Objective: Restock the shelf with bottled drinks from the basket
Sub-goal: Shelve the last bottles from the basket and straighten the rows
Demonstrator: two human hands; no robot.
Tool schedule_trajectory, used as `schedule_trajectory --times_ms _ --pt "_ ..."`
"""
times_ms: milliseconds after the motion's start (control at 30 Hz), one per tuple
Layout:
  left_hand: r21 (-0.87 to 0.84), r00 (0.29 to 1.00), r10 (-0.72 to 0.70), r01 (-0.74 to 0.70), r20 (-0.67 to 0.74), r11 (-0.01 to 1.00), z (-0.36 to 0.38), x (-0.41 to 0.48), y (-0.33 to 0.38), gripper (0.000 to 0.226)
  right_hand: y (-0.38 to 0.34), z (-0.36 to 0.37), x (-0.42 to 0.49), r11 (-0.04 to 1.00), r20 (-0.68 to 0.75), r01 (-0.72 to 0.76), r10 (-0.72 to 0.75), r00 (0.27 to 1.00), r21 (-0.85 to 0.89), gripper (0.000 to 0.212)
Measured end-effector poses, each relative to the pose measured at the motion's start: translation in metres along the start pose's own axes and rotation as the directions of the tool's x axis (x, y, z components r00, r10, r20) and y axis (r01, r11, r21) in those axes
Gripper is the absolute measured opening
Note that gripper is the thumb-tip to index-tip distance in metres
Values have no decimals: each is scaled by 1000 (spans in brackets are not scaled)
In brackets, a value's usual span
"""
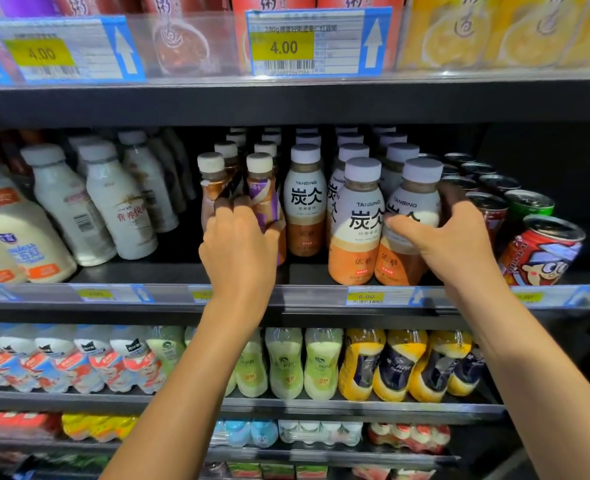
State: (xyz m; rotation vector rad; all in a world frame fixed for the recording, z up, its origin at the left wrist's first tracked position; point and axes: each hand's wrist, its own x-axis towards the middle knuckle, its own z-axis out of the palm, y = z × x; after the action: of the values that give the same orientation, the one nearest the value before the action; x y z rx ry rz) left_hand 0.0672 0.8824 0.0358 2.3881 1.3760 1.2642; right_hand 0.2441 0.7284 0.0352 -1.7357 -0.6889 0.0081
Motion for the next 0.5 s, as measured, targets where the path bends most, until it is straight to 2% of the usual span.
schedule_trajectory --times_ms 167,267,367,400,433,500 --pt "22 1000 20 -20 -17 1000 -2 -1 -4 36 9 -5 2 997 3 -79 79 997 8 98" --pt "-35 999 2 -3 -40 999 -7 -2 -6 46 5 -8 -1 996 28 -54 56 998 -70 99" --pt "-201 977 155 -183 -144 962 -8 -8 -2 48 -2 -17 -9 980 85 4 14 996 -201 97" --pt "-298 974 197 -222 -111 929 -9 -12 3 48 -3 -20 -12 965 87 23 0 996 -261 96" --pt "-390 977 215 -204 -16 898 -10 -16 10 50 -5 -23 -14 946 82 37 -11 997 -321 95" --pt "-452 944 204 -67 260 889 -4 -22 25 63 -7 -25 -16 915 91 26 12 996 -402 92"
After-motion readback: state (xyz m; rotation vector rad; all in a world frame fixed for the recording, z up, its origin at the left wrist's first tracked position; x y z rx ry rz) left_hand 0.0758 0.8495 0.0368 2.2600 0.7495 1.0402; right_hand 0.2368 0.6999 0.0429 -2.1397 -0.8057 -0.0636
